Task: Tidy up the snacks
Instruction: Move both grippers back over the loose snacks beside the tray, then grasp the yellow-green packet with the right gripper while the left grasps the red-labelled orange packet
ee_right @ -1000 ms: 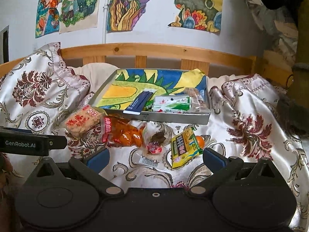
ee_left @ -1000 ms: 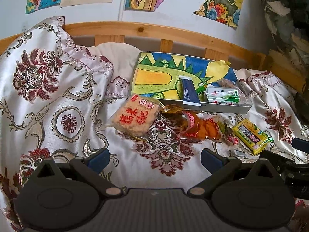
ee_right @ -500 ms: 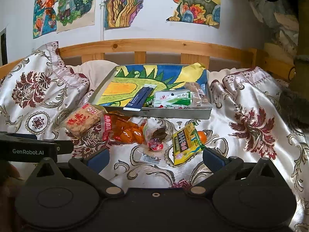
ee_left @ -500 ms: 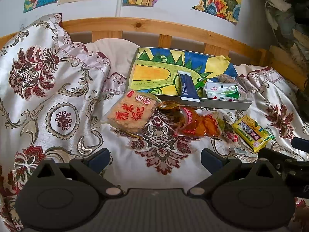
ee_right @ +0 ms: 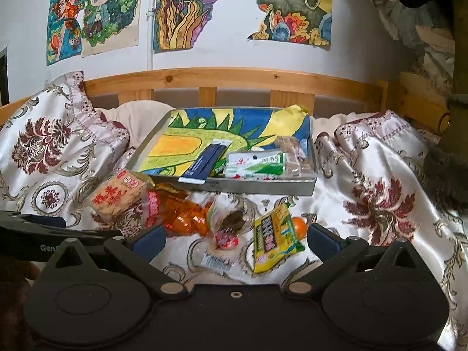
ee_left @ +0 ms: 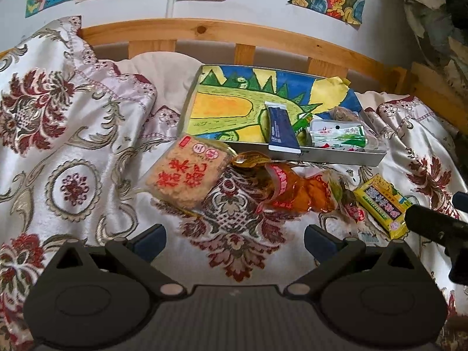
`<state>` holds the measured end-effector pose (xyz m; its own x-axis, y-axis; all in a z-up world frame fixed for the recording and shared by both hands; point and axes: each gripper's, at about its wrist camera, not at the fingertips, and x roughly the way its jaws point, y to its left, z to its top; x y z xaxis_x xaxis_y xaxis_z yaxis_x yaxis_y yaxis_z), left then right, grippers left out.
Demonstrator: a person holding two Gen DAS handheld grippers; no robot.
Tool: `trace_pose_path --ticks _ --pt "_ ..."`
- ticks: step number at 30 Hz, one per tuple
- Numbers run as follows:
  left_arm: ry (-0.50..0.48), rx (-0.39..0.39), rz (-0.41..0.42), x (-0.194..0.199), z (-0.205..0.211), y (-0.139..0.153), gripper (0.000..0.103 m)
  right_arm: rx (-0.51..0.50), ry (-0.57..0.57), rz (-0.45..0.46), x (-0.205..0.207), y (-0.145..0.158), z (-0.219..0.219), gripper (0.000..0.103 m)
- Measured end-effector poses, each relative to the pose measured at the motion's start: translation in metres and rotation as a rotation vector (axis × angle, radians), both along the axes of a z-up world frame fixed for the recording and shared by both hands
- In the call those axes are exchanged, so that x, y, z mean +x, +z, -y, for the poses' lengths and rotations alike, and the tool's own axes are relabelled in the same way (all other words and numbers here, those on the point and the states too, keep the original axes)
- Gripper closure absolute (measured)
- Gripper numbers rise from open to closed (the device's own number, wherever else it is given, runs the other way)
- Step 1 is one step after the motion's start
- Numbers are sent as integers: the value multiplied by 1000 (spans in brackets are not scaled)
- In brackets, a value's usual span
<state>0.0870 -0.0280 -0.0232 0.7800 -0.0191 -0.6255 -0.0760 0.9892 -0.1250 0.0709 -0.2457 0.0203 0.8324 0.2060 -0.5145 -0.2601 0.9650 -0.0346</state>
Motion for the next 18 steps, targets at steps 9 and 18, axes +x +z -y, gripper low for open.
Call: trace_pose_path --ticks 9,18 --pt "-46 -9 0 30 13 -6 1 -45 -2 31 27 -3 5 1" --pt "-55 -18 -35 59 16 -21 1 -73 -31 -15 56 -18 15 1"
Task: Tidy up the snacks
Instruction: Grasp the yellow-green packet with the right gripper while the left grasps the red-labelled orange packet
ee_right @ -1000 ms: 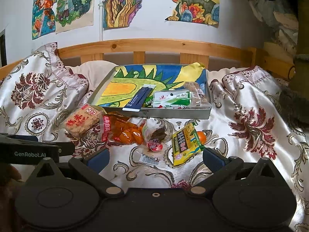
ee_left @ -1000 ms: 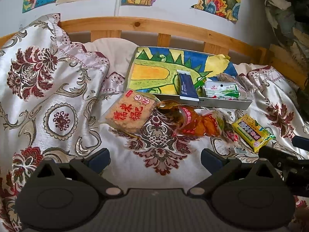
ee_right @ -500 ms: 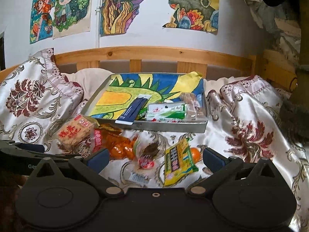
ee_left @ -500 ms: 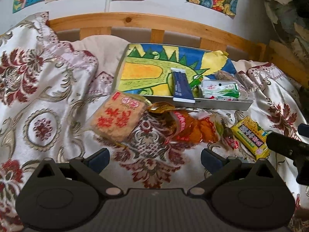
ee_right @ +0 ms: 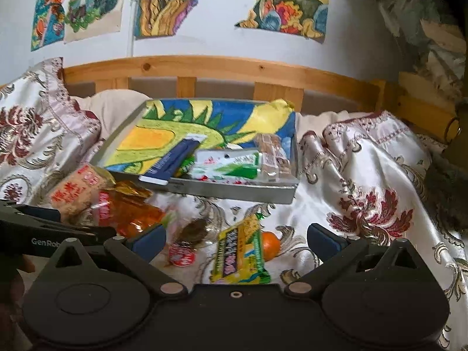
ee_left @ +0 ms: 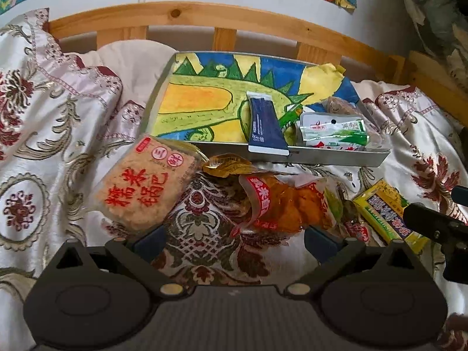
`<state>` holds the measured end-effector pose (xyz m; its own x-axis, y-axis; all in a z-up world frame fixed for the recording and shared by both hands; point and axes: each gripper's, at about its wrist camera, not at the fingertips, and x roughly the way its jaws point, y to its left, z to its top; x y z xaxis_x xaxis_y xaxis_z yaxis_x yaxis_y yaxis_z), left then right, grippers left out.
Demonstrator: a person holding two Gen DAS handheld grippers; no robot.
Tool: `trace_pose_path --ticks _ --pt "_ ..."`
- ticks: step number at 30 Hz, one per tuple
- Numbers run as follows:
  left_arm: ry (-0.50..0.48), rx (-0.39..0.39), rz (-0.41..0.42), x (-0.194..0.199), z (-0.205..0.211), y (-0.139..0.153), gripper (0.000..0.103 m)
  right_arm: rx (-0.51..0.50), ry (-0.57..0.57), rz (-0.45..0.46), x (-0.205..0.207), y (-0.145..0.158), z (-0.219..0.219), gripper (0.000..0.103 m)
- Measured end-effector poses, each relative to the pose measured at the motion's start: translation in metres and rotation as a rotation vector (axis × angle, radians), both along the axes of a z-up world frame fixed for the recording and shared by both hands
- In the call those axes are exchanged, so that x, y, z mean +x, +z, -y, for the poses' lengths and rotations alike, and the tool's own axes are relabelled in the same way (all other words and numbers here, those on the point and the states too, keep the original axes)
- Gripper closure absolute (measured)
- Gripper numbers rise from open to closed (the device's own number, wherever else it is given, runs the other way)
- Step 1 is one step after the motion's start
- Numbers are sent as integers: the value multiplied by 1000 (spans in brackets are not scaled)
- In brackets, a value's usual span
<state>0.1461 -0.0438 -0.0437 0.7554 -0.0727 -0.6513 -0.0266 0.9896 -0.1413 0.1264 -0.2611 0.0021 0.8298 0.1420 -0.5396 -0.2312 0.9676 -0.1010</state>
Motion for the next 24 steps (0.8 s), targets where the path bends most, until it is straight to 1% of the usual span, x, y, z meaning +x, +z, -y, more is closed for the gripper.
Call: trace_pose_path --ticks 6,8,11,17,24 --pt "-20 -5 8 21 6 -7 1 -5 -29 -49 16 -13 6 1" --pt "-30 -24 -2 31 7 -10 1 -11 -37 -68 20 -17 6 1" --pt "-35 -46 -10 40 8 -14 1 -16 -32 -96 24 -24 6 4" --pt "-88 -54 4 50 20 -14 1 -30 -9 -123 28 -33 3 8" --pt "-76 -44 -11 61 26 -20 3 -42 3 -137 30 -38 2 18"
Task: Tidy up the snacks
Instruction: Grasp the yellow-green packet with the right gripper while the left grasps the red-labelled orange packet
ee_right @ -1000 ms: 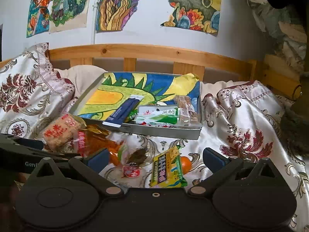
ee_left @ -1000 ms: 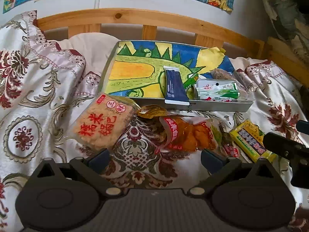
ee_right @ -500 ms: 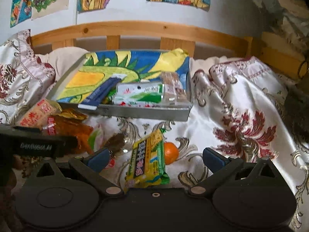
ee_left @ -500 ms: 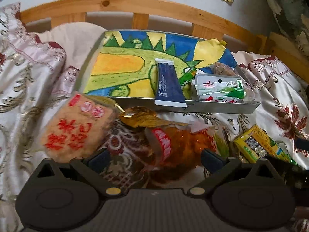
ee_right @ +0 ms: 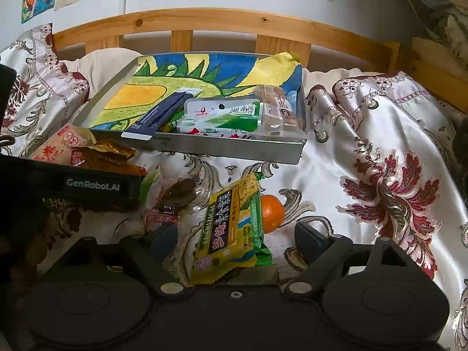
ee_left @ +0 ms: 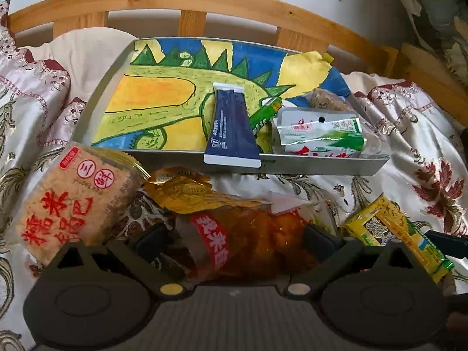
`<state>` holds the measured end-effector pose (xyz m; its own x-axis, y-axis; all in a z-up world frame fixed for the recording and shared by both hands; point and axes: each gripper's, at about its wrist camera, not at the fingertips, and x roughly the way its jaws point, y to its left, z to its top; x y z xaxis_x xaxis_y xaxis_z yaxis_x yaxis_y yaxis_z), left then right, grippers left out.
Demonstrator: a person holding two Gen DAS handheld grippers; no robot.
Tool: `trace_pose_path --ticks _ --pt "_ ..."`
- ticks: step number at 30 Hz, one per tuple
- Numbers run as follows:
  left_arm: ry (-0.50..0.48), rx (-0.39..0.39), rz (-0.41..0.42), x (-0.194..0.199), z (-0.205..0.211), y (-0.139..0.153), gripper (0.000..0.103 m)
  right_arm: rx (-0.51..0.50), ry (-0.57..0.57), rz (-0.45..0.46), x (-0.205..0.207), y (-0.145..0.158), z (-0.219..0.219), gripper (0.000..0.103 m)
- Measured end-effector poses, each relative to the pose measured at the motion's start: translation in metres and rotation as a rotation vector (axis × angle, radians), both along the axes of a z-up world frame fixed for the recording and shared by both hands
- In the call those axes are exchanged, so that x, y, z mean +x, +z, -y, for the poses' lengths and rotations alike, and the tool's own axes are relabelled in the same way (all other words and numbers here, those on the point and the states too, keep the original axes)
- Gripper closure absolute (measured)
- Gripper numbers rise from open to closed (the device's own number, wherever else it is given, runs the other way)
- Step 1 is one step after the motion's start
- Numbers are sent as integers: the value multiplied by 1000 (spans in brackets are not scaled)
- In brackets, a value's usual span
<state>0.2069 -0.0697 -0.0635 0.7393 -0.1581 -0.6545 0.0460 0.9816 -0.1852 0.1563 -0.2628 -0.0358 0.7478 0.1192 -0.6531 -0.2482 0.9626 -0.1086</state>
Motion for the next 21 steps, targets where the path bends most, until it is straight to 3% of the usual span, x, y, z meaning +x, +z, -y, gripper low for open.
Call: trace_pose_path --ticks 3,5,7,9,21 --pt "-5 10 5 -1 4 0 8 -13 1 1 1 -1 -1 28" --pt "-14 5 11 -5 6 1 19 -17 6 2 0 -2 -2 35" --pt "-31 -2 16 -9 9 2 28 -24 14 5 0 -2 -3 50" --pt "-45 2 19 -10 13 3 33 -23 29 4 -1 -1 -5 55" --pt "-57 -31 -12 -3 9 -2 31 -9 43 -27 0 -4 -5 54"
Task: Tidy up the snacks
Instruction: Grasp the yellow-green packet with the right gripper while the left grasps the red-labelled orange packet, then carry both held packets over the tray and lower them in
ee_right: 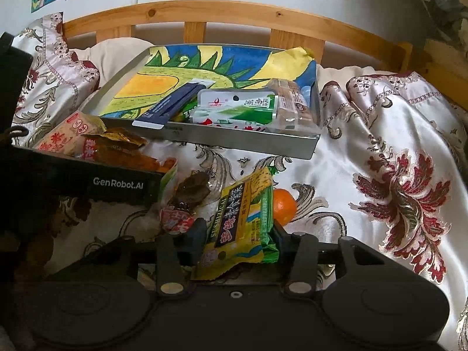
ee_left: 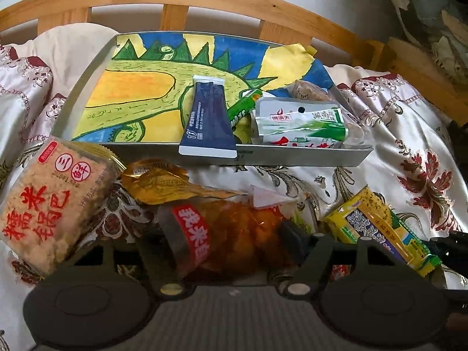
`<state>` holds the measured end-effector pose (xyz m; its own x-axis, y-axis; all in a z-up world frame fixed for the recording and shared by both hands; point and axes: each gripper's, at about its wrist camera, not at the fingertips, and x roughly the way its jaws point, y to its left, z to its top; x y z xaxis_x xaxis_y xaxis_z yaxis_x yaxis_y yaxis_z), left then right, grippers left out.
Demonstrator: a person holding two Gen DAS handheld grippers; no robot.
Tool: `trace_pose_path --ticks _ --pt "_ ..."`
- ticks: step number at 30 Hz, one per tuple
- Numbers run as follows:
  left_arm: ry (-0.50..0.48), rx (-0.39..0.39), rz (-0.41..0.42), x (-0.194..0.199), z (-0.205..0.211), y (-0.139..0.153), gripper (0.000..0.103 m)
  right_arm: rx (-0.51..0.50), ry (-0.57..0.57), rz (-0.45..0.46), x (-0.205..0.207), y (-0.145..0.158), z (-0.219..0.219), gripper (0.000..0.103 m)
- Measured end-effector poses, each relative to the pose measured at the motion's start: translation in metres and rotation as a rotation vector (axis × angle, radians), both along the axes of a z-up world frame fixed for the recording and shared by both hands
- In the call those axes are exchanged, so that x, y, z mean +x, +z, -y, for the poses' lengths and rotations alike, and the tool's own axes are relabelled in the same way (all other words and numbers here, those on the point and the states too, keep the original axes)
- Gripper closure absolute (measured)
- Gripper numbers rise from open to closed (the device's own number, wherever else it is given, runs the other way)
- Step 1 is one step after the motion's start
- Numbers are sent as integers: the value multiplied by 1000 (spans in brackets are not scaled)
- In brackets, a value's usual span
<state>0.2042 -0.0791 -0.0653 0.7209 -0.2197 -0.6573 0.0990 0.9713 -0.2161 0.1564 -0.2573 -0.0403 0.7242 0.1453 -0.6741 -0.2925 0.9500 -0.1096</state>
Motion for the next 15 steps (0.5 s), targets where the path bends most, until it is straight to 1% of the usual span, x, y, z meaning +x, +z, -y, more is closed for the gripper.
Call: trace_pose_path --ticks 1,2,3,4,7,12,14,15 --pt "-3 0 -2 0 0 1 34 4 -2 -3 0 0 0 55" --pt "-11 -2 0 -1 1 2 41 8 -1 -5 0 0 1 55" --pt "-25 -2 3 -2 3 3 44 9 -1 -5 0 0 1 57" --pt "-37 2 8 -3 4 4 52 9 -1 -2 0 0 1 58" --pt "-29 6 5 -7 7 8 55 2 5 9 -2 1 -1 61" --pt "16 -35 -15 -17 -1 13 55 -14 19 31 -6 3 -3 64" --pt "26 -51 -23 -22 -5 16 55 -30 30 44 -8 4 -6 66" --pt "28 -58 -28 -25 -6 17 55 -39 37 50 -10 4 -7 69"
